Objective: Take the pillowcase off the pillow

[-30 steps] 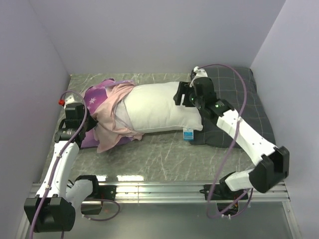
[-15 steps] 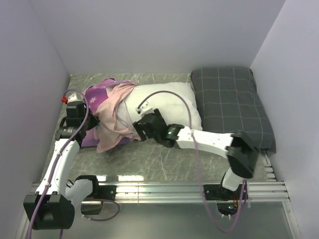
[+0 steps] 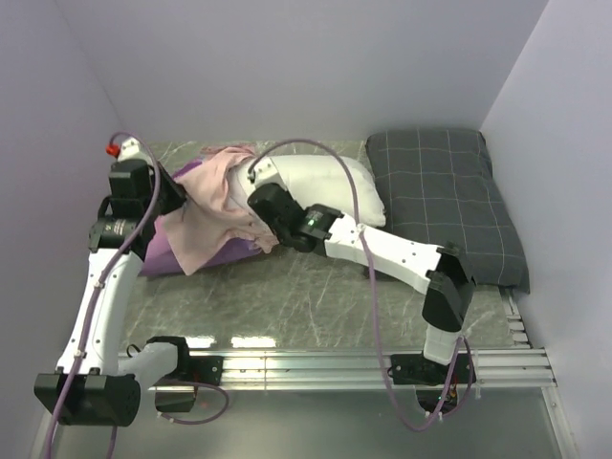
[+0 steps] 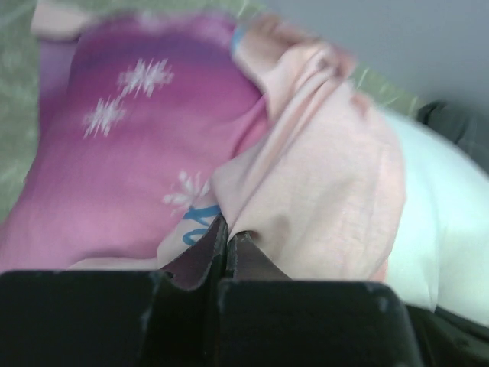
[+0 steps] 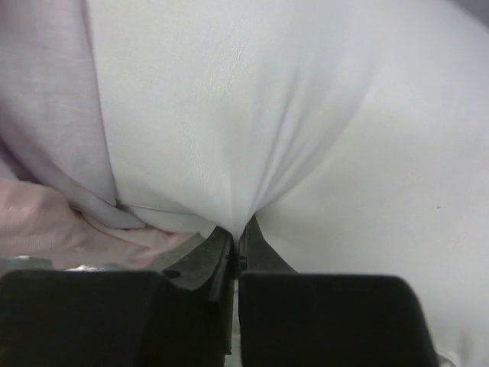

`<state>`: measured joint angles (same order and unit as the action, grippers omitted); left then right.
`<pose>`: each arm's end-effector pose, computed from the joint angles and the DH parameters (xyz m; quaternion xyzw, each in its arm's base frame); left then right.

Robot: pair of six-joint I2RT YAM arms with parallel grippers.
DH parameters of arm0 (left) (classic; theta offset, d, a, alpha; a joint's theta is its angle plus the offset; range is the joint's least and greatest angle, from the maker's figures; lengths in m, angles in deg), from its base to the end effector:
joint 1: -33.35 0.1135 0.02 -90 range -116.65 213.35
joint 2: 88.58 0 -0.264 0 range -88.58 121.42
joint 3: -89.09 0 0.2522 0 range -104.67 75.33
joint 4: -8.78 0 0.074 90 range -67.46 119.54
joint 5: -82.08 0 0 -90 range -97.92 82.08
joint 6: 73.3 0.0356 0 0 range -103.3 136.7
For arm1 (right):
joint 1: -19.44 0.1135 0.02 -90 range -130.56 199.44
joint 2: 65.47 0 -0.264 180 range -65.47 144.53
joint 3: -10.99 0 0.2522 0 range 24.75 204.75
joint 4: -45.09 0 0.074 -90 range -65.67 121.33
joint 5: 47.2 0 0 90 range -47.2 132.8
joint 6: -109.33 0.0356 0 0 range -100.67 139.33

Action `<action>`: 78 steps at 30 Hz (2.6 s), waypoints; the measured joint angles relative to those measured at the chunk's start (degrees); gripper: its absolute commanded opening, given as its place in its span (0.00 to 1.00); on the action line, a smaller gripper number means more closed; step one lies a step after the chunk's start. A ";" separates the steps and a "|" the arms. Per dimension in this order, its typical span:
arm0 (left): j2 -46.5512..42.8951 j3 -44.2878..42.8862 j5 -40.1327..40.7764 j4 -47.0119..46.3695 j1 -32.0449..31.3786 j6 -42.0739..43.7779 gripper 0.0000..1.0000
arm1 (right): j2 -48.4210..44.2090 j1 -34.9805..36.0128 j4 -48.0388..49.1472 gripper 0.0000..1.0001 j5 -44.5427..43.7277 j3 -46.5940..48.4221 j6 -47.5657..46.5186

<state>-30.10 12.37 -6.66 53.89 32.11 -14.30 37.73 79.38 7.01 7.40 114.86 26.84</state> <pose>0.2192 -0.0040 0.3680 -0.2244 0.8219 -0.1363 0.5055 0.2254 0.3482 0.3109 -0.2565 0.8257 0.0076 0.5023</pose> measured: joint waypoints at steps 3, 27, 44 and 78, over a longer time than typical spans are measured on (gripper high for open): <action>3.50 -7.63 -0.15 0.98 -0.22 0.68 0.02 | -0.79 -0.26 -7.32 0.00 2.82 8.57 -0.07; 6.43 -21.68 14.12 8.46 -30.67 5.18 0.83 | 5.05 -18.25 0.17 0.00 25.46 12.17 13.31; 18.86 -15.52 34.82 6.93 -42.58 2.93 0.43 | -1.60 -18.91 6.01 0.00 28.81 3.08 16.04; 4.68 -6.69 6.23 -1.33 8.31 0.22 0.77 | -1.68 -32.04 8.50 0.00 46.86 1.03 18.86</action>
<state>-25.42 5.68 -0.43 52.56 40.42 -14.09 36.05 47.34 15.51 54.26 115.88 45.70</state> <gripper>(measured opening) 0.705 0.020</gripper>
